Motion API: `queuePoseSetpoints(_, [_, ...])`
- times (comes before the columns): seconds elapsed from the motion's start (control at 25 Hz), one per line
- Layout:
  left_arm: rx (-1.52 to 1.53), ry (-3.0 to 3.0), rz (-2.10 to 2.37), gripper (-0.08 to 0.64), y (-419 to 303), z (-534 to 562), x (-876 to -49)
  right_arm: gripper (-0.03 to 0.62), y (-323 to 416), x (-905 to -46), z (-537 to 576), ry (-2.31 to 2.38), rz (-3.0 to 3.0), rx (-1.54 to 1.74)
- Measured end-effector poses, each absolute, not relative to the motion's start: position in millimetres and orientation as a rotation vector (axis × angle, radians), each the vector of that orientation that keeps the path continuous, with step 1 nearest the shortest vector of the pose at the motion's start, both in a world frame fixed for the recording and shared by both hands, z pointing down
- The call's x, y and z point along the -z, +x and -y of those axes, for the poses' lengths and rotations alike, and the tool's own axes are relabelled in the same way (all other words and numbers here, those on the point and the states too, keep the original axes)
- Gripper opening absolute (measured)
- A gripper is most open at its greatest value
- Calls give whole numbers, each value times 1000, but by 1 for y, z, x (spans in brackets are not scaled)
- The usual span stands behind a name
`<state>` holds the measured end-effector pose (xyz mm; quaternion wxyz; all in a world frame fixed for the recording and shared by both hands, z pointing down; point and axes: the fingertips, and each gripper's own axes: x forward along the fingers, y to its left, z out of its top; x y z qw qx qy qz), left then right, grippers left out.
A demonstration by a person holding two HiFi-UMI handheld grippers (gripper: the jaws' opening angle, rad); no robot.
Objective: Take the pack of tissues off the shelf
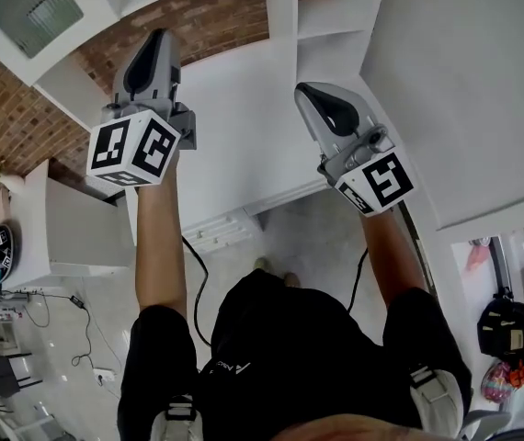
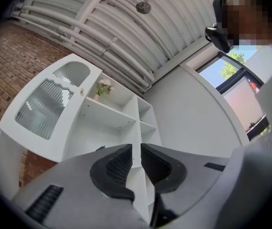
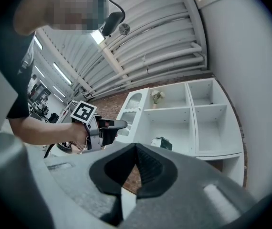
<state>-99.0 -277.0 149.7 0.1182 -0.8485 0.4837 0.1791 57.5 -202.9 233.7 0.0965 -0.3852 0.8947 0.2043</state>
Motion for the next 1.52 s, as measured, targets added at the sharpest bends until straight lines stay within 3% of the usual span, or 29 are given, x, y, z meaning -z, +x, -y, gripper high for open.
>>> queuePoseSetpoints(0.6, [-475, -2393, -1516, 337, -124, 465, -109, 2, 9, -216, 360, -1129, -2676, -735])
queuePoseSetpoints(1.08, [-178, -2389, -1710, 440, -99, 559, -113, 2, 20, -163, 431, -1004, -2654, -824])
queuePoseSetpoints(1.52, [130, -2406, -1912, 448, -88, 616, -151, 2, 47, -152, 441, -878, -2636, -860])
